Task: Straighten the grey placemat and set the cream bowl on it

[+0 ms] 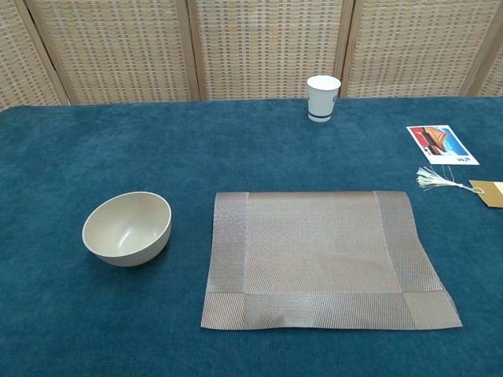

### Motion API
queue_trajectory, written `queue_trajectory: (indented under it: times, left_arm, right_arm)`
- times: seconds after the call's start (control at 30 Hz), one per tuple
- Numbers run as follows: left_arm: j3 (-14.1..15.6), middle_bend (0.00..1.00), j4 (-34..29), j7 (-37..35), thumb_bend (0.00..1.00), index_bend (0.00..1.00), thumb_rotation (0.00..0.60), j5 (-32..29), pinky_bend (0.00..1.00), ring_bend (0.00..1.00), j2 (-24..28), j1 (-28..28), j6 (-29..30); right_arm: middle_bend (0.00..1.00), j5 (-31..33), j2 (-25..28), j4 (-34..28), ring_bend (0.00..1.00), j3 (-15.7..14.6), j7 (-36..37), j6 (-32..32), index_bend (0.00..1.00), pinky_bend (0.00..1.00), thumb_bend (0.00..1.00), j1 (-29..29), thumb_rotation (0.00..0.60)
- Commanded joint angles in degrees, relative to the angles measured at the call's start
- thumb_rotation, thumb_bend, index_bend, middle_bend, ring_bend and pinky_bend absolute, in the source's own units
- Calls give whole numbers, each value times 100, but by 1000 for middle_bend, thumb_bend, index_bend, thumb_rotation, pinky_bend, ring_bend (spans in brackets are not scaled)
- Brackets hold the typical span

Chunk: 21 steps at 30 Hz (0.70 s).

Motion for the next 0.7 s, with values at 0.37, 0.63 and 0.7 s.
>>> queue_trajectory:
  times: [0.37, 0.63, 0.7]
  left_arm:
    - [-203, 0, 17, 979, 214, 398, 600, -597, 0, 0, -963, -610, -800]
    - [-252, 0, 119, 1375, 235, 414, 600, -847, 0, 0, -1345, -841, -992]
    - [-259, 0, 178, 1467, 235, 420, 600, -890, 0, 0, -1439, -900, -1036]
  right_arm:
    - [0, 44, 227, -137, 0, 31, 403, 20, 3, 0, 45, -26, 600]
    - [0, -72, 326, -171, 0, 29, 628, 174, 4, 0, 44, -68, 600]
    - [0, -73, 350, -181, 0, 31, 680, 185, 4, 0, 45, -73, 600]
